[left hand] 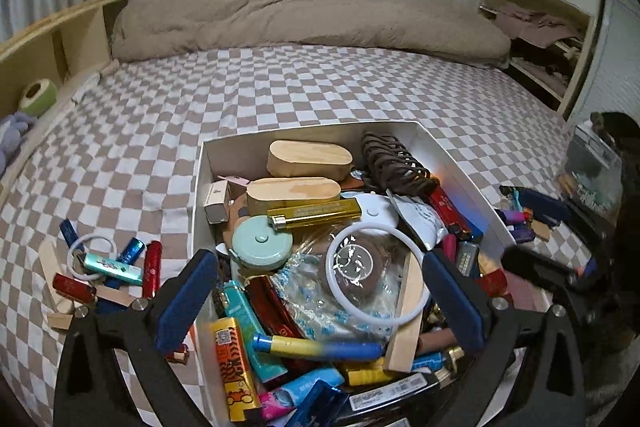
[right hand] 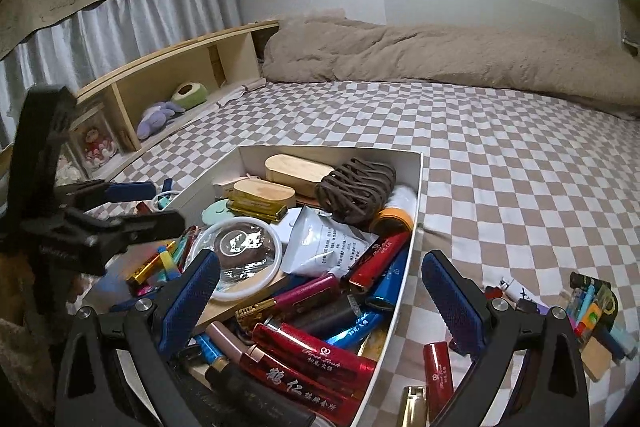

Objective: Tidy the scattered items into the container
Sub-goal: 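Move both tools back from the box to the remaining lighter piles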

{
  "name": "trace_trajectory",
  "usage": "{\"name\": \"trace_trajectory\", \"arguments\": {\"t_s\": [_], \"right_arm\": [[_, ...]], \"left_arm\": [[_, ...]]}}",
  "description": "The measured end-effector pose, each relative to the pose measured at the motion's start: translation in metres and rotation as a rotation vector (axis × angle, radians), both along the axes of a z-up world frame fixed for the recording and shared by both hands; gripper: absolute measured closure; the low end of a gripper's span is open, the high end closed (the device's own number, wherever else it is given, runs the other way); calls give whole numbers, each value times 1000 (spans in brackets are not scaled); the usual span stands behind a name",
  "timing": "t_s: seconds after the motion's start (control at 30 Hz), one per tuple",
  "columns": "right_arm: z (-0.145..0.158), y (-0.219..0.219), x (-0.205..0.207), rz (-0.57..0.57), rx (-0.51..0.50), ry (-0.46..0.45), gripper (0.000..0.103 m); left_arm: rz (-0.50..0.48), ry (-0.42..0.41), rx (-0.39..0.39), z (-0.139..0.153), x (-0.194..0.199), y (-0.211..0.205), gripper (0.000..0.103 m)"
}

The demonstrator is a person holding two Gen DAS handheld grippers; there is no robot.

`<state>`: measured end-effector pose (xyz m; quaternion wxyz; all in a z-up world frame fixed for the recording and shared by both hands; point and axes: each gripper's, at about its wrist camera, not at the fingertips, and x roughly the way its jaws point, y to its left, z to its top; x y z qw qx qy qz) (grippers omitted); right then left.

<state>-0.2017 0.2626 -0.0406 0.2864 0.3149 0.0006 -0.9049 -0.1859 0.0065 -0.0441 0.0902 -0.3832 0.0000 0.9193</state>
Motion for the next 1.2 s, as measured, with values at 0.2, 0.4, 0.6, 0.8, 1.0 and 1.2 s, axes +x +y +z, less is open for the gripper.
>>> {"name": "trace_trajectory", "arguments": {"t_s": [0.2,0.4,0.6,0.8,1.0,1.2], "right_arm": [[1,0,1,-28,10,16,2],[6,0,4,-41,5,44,2],[4,-2,3,-47,17,50,2],[4,-3,3,-49,21,57,2],[5,3,2,-69,10,77,2],[11,22,0,-112,-16,101,0]], "left_arm": [[-4,38,-25,-1,10,0,0],[-4,100,-9,2,18,-3,0],[-5,126,29,4,20,-9,0],[-6,146,42,6,23,-12,0],[1,163,61,8,26,-20,0],[29,189,73,13,28,-33,0]]}}
